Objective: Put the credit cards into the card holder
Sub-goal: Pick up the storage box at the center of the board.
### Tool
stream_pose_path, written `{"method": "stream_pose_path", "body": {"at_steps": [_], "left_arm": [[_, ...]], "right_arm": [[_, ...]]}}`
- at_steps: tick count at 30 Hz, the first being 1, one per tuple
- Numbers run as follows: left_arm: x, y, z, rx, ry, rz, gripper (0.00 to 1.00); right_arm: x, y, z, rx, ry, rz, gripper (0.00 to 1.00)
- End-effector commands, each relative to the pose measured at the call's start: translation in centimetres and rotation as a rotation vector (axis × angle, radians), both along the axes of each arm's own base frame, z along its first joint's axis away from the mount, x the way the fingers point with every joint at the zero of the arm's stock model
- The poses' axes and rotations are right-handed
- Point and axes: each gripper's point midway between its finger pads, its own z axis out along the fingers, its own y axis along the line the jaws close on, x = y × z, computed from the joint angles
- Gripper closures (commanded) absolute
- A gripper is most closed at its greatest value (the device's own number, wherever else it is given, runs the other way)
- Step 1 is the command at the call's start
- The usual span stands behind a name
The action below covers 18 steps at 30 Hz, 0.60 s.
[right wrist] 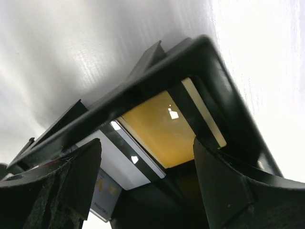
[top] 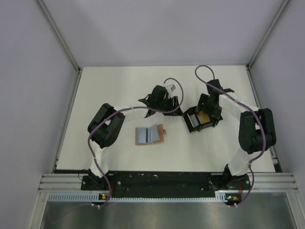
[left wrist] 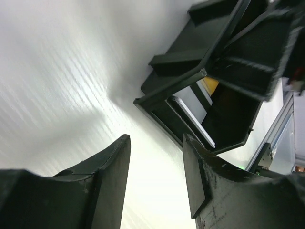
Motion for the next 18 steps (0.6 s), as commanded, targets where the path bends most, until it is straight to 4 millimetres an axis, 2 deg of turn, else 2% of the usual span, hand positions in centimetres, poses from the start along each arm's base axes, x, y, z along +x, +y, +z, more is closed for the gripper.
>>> {"method": "stream_pose_path", "body": {"at_steps": [1, 6, 10, 14, 18], "left_arm": [[3.1, -1.1, 4.1, -0.085, -0.141, -0.033, 0.48], [2.6, -1.9, 4.1, -0.129, -0.139, -0.088, 0.47], [2.2, -2.0, 3.2, -0.131, -0.112, -0.104, 0.46], [1.7, -1.6, 2.0, -0.109, -0.072, -0.097, 0.46], [1.1, -0.6, 0.5, -0.078, -0.025, -0.052, 0.46]], "right_arm": [[1.5, -0.4, -0.2, -0.029, 0.004, -0.066, 0.22], [1.4, 1.6, -2.8, 0.041, 0.081, 0.102, 0.22], [1.1, 2.7, -3.4, 0.091, 0.062, 0.187, 0.29], [1.4, 3.5, -1.9, 0.135, -0.007, 0.248, 0.34], [2.3, 4.6, 1.9, 0.19, -0.128, 0.299, 0.3]]}}
